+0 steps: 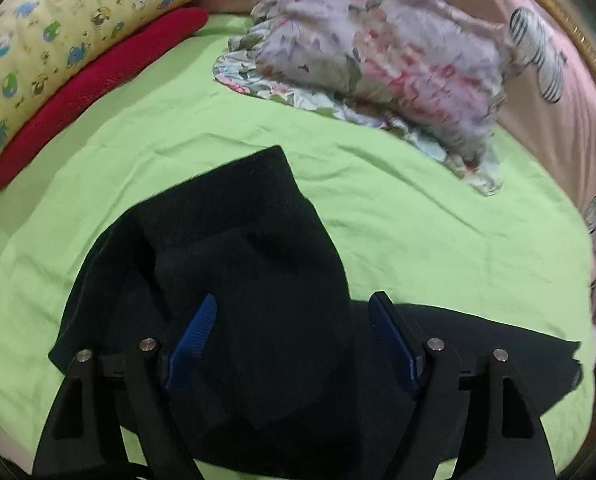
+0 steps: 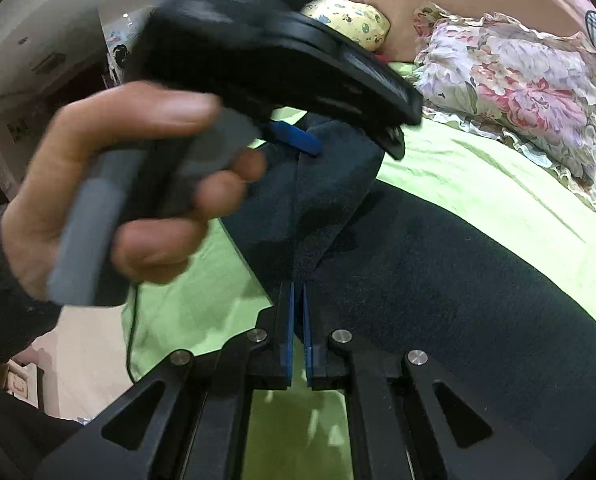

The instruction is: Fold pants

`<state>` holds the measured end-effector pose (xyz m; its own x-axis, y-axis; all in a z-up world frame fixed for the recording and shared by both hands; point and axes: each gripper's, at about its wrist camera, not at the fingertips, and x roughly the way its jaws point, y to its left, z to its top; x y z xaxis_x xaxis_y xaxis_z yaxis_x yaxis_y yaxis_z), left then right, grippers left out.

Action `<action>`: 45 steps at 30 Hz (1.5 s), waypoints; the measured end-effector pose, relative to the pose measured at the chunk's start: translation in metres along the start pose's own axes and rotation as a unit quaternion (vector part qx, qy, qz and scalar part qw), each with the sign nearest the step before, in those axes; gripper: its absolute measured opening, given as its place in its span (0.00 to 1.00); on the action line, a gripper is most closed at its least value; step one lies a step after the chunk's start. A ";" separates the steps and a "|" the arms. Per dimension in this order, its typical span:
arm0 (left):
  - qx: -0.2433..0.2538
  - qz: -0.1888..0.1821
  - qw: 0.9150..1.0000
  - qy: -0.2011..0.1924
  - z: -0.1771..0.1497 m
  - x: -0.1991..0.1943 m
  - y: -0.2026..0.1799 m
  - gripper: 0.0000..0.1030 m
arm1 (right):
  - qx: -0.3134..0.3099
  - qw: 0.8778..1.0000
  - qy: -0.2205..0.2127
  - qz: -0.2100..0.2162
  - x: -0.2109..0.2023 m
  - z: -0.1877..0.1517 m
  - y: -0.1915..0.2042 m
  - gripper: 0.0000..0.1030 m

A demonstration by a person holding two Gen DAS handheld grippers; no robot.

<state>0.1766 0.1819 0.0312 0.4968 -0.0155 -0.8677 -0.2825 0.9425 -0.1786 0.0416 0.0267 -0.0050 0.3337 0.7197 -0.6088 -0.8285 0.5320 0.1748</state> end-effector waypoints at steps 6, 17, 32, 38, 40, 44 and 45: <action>0.000 -0.034 0.999 -0.032 -0.004 -0.019 0.014 0.10 | -0.021 1.000 -0.013 -0.010 -0.008 0.003 0.008 0.05; -0.114 -0.093 0.985 -0.085 -0.078 -0.055 0.109 0.07 | -0.018 1.000 -0.003 -0.010 0.004 -0.005 0.010 0.05; -0.127 -0.098 0.985 -0.060 -0.111 -0.031 0.146 0.12 | 0.036 0.999 0.035 -0.013 0.031 -0.015 0.009 0.07; -0.143 -0.106 0.982 -0.059 -0.124 -0.043 0.162 0.15 | 0.068 0.996 0.051 -0.010 0.033 -0.014 0.007 0.11; -0.148 -0.103 0.982 -0.059 -0.123 -0.049 0.167 0.26 | 0.072 0.996 0.049 -0.007 0.028 -0.012 0.010 0.11; -0.163 -0.103 0.979 -0.064 -0.122 -0.059 0.176 0.64 | 0.094 0.995 0.031 0.000 0.013 -0.004 0.009 0.11; -0.170 -0.101 0.978 -0.064 -0.121 -0.060 0.179 0.64 | 0.104 0.994 0.026 0.004 0.010 -0.003 0.007 0.12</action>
<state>-0.0032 0.3107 -0.0043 0.6631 -0.1283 -0.7374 -0.4136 0.7583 -0.5039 0.0377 0.0362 -0.0126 0.3001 0.7028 -0.6450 -0.7186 0.6112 0.3316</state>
